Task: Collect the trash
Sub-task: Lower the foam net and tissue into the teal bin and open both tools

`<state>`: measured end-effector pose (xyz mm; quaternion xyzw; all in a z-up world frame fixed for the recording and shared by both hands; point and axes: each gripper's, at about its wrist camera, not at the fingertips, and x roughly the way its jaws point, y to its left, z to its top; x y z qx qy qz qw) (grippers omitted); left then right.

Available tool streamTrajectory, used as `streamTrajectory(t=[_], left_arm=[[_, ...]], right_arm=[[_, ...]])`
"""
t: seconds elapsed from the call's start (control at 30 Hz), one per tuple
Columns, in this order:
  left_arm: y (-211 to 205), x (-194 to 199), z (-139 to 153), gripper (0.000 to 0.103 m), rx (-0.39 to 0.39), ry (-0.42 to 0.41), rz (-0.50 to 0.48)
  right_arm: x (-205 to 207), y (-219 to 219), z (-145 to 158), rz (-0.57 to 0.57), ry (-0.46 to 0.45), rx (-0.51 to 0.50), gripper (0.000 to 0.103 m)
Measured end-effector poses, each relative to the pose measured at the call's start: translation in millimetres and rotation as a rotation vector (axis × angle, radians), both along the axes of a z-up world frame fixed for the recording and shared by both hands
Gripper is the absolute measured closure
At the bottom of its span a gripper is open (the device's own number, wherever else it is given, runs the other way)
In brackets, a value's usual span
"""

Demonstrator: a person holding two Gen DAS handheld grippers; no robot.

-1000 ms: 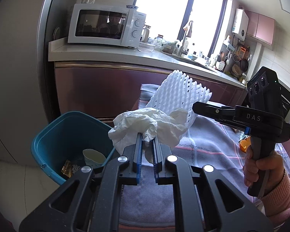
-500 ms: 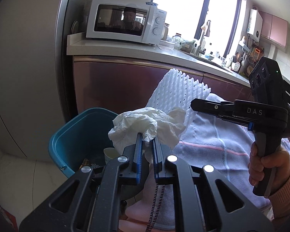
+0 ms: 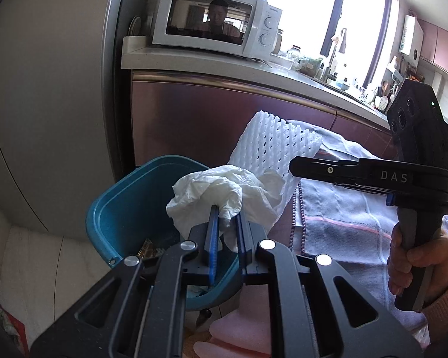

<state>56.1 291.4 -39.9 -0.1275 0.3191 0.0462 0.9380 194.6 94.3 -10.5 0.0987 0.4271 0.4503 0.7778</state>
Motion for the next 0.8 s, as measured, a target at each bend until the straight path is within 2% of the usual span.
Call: streamTrajectory(t=[0.3, 0.53, 0.8], left_arm=[[16.0, 13.9, -23.4, 0.091, -0.009, 0.054, 0.044], [25.4, 24.1, -38.8, 0.089, -0.027, 0.088, 0.061], [27.8, 35.3, -55.3, 0.077, -0.049, 0.114, 0.075]], right_arm=[[0.2, 37.0, -16.4, 0.051, 0.018, -0.076, 0.093], [2.1, 56.1, -28.5, 0.067, 0.054, -0.113, 0.087], [0.0, 60.6, -37.2, 0.054, 0.072, -0.128, 0.082]])
